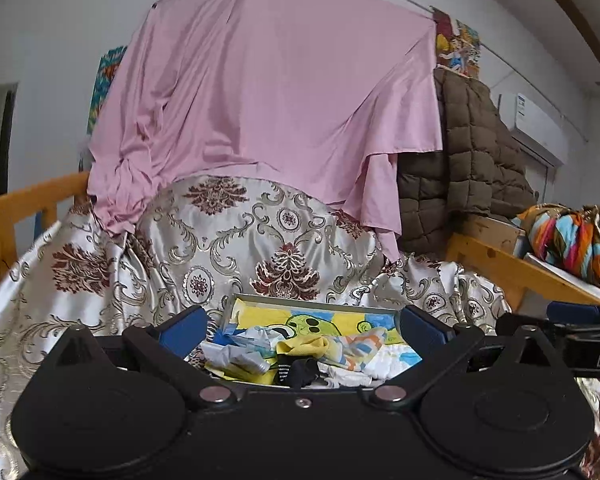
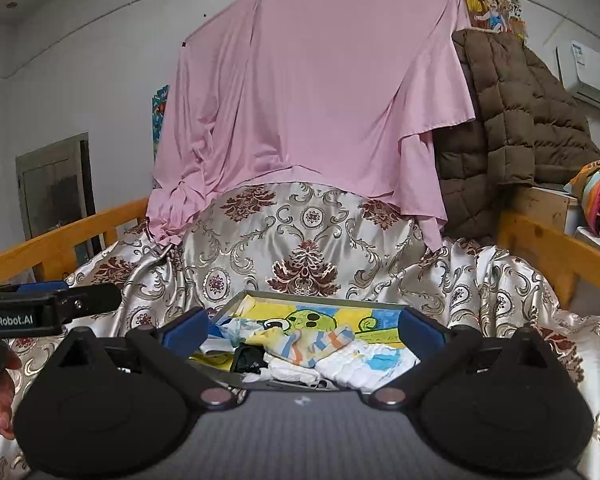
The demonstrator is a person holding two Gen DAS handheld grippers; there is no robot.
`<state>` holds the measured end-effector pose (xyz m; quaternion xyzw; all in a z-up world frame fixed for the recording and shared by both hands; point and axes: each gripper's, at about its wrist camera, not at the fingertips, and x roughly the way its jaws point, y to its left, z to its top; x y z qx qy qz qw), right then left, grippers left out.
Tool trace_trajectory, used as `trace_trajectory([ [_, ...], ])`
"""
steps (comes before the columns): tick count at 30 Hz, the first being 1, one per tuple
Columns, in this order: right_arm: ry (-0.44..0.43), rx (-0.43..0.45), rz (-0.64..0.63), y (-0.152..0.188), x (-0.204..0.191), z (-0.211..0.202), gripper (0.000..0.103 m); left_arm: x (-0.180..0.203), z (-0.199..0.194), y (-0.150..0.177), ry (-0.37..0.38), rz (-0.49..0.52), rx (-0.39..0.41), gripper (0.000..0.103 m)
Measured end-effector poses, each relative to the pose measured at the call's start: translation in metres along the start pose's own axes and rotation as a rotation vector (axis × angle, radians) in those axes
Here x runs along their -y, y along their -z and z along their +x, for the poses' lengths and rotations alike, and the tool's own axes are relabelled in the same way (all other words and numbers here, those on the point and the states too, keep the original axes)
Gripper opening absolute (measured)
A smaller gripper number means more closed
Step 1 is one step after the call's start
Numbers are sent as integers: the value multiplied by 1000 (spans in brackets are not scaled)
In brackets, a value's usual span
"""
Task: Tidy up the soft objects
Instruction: 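Raise both open tools and move them back over the pile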
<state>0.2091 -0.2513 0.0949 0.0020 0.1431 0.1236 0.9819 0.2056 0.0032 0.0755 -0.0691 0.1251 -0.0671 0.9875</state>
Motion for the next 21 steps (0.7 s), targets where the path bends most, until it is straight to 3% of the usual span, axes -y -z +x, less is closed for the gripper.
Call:
trace_trajectory([
  [12, 26, 78, -111, 38, -27, -49, 103, -4, -54, 32, -7, 20, 16, 102],
  [21, 16, 51, -88, 62, -33, -60, 103, -10, -80, 51, -13, 28, -3, 102],
])
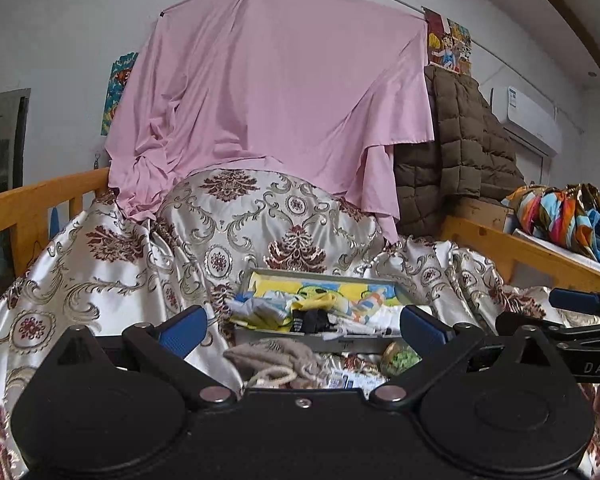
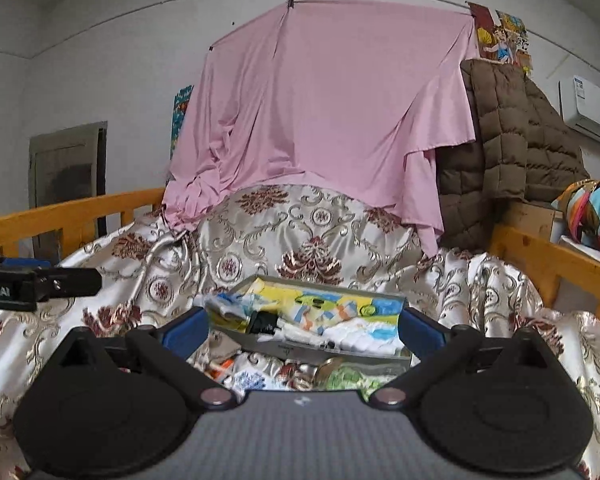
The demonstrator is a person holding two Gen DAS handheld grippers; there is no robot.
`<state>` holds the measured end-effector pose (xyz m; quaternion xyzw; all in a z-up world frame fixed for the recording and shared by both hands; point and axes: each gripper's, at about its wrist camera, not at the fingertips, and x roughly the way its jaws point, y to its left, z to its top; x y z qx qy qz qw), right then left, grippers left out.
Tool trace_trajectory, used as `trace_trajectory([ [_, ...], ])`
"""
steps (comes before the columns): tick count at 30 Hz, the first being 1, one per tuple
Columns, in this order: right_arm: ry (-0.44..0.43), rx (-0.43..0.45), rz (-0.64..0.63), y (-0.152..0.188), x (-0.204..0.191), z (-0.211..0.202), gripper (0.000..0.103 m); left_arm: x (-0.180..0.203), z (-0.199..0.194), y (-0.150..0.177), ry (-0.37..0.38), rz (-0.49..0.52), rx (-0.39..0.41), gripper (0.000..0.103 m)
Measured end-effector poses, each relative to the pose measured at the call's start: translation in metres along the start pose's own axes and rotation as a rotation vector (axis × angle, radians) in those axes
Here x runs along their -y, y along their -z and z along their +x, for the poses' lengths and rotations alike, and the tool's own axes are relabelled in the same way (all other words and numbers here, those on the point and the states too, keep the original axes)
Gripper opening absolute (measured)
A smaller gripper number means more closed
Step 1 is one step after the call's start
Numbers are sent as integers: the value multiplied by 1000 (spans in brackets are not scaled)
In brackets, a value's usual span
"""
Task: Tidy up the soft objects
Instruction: 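Raise both open tools and move them back over the pile, then lower the right tool toward the orange band while the left tool nears the beige pouch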
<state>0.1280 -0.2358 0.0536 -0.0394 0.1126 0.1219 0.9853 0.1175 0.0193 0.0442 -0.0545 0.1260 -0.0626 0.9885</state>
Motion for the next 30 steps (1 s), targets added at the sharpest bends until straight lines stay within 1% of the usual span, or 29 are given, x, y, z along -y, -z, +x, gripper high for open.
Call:
trace_trajectory([
  [4, -9, -16, -5, 9, -5, -4, 103, -3, -8, 9, -7, 31, -15, 102],
  [8, -21, -33, -22, 18, -10, -8, 103, -6, -9, 18, -6, 34, -50, 102],
  [10, -40, -52, -39, 25, -13, -10, 103, -8, -6, 22, 19, 23, -101, 102],
  [12, -54, -69, -67, 32, -16, -11, 103, -11, -5, 28, 39, 11, -135, 102],
  [15, -68, -88, -94, 41, -20, -12, 103, -13, -5, 37, 47, 20, -164, 102],
  [19, -84, -127, -93, 50, -22, -12, 103, -11, -3, 43, 55, 40, -209, 102],
  [21, -90, -150, -90, 52, -22, -11, 103, -10, 1, 46, 51, 58, -249, 102],
  [25, -102, -216, -129, 59, -24, -4, 103, -11, 13, 57, 38, 66, -364, 102],
  [27, -109, -252, -154, 65, -28, 1, 103, -15, 18, 61, 29, 51, -401, 102],
  [30, -131, -297, -178, 71, -32, 8, 103, -22, 24, 64, 21, 16, -431, 102],
])
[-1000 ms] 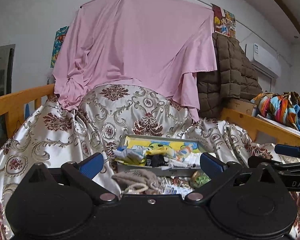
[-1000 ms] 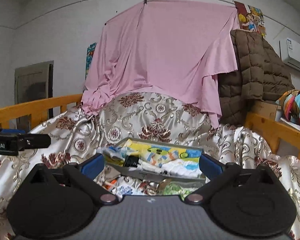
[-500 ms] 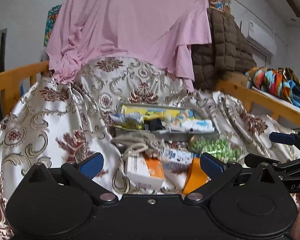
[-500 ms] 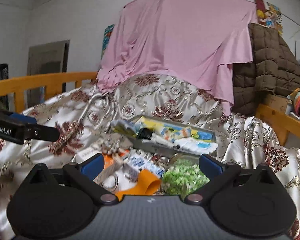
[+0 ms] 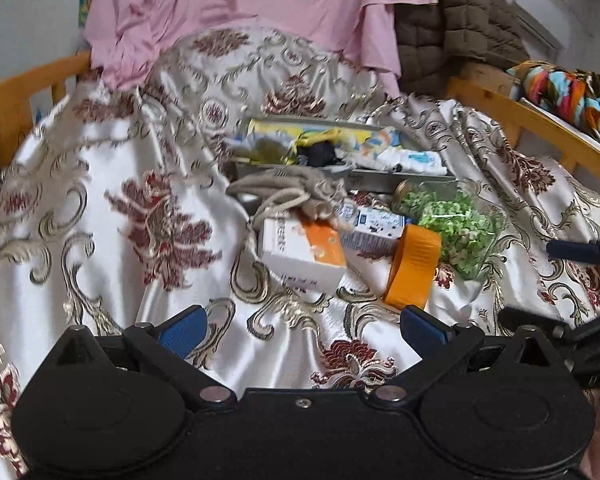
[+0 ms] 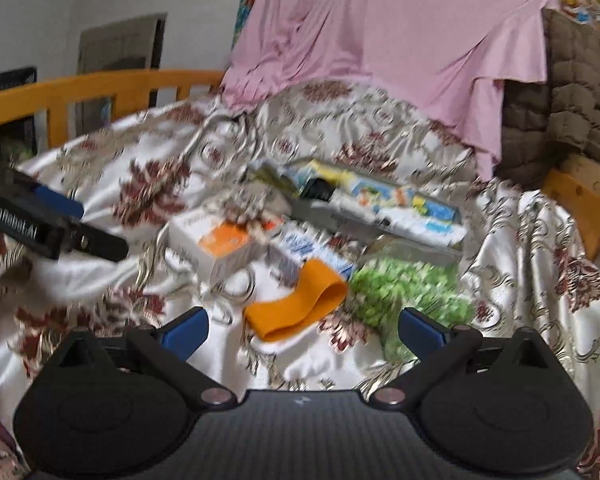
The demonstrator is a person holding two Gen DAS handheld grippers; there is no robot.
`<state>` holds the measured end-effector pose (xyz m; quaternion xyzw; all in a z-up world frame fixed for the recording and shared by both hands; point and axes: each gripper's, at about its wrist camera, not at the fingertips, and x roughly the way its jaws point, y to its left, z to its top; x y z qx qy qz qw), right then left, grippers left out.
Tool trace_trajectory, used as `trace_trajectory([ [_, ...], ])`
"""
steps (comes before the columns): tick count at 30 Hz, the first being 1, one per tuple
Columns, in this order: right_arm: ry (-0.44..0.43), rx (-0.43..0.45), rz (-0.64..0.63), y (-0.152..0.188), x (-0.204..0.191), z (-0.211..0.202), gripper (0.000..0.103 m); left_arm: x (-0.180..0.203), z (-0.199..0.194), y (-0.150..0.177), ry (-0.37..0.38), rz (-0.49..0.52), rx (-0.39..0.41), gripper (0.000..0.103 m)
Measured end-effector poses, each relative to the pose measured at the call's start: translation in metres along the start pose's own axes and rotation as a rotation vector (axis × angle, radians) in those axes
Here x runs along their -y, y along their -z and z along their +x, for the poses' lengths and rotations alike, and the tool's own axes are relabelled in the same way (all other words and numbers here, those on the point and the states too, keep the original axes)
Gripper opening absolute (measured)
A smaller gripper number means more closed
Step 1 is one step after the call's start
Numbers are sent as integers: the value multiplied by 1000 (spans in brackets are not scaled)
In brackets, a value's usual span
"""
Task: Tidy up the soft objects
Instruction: 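Lower the right tool toward the orange band while the left tool nears the beige pouch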
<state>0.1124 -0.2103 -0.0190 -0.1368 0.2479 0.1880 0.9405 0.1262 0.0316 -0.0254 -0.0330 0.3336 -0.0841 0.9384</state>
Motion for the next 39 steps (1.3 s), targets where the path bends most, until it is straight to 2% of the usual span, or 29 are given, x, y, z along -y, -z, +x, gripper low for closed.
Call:
trace_trajectory([
  [4, -10, -46, -40, 4, -6, 11, 103, -4, 7, 1, -17, -24, -44, 102],
  [8, 17, -96, -86, 6, -11, 26, 103, -6, 12, 0, -20, -34, -57, 102],
  [17, 26, -92, -84, 2, -4, 45, 103, -4, 16, -4, -47, -26, 20, 102],
  [39, 67, -48, 89, -7, 29, 70, 103, -2, 44, -18, -62, -37, 131, 102],
])
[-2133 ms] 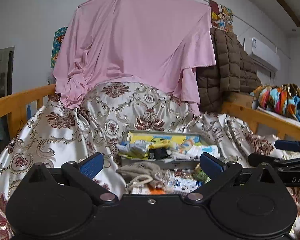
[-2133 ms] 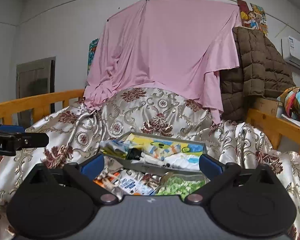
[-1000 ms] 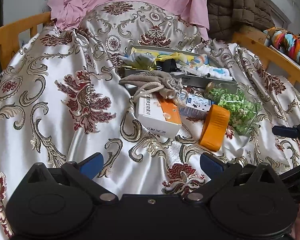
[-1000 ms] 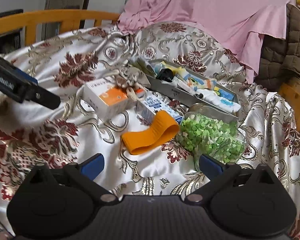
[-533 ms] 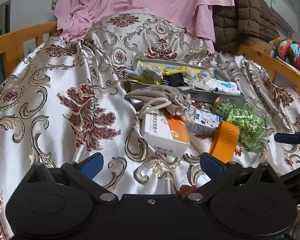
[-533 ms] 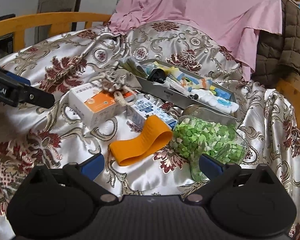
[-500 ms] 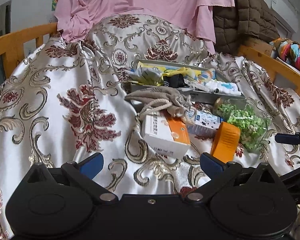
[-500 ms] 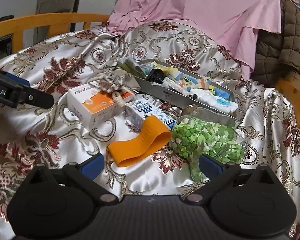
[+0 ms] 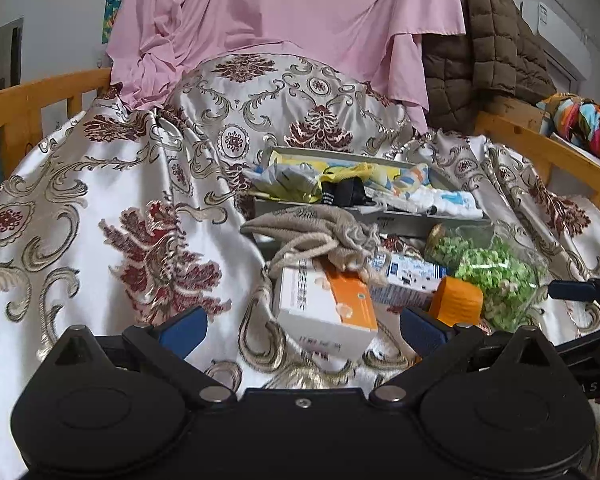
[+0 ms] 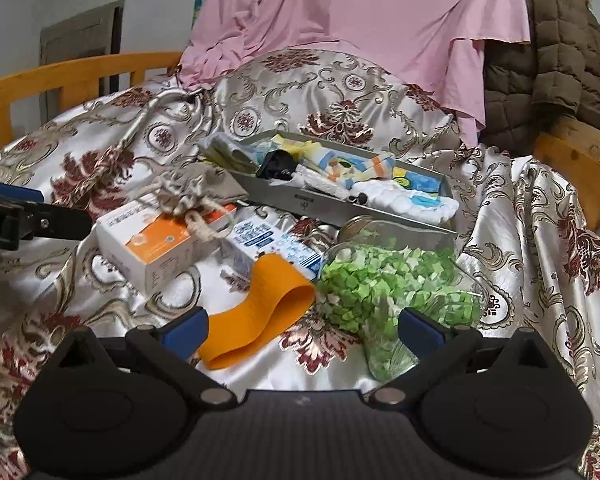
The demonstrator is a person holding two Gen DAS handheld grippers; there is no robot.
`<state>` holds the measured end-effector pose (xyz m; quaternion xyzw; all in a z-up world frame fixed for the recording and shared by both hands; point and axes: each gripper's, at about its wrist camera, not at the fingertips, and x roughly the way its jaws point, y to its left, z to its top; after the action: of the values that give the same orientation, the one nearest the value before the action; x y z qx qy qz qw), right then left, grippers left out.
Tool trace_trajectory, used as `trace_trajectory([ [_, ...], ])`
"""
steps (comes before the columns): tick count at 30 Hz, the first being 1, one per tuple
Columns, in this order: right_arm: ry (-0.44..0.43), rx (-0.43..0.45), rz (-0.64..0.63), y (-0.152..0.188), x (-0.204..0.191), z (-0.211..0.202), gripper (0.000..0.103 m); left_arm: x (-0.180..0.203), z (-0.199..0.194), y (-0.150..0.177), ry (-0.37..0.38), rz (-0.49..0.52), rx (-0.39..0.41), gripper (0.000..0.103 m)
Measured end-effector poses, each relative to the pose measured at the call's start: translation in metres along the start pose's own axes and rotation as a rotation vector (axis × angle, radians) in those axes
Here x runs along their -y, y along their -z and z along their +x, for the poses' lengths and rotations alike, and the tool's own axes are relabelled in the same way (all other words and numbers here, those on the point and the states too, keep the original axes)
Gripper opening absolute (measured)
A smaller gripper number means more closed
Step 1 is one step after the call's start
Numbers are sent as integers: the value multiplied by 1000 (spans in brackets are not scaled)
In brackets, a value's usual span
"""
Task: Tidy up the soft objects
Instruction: 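Lower the right tool toward the orange band while the left tool nears the beige pouch, then close the right tool on the orange band while the left tool grasps the beige drawstring pouch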
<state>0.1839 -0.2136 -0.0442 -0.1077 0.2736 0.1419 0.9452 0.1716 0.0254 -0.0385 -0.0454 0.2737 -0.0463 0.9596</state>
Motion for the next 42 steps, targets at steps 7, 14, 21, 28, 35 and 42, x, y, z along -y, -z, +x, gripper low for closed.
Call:
trace_trajectory([
  [7, 18, 6, -14, -3, 3, 16, 103, 10, 19, -6, 11, 64, 37, 102],
  [14, 21, 30, -102, -4, -5, 30, 103, 18, 39, -14, 28, 160, 79, 102],
  [21, 15, 48, -172, -2, -14, 37, 103, 19, 69, -22, 66, 151, 77, 102],
  [28, 9, 59, -192, -2, -19, 45, 103, 20, 83, -23, 65, 155, 107, 102],
  [35, 1, 56, -164, -6, -14, 56, 103, 20, 94, -23, 66, 174, 106, 102],
  [42, -3, 83, -184, -7, -15, 59, 97, 27, 95, -20, 83, 236, 138, 102],
])
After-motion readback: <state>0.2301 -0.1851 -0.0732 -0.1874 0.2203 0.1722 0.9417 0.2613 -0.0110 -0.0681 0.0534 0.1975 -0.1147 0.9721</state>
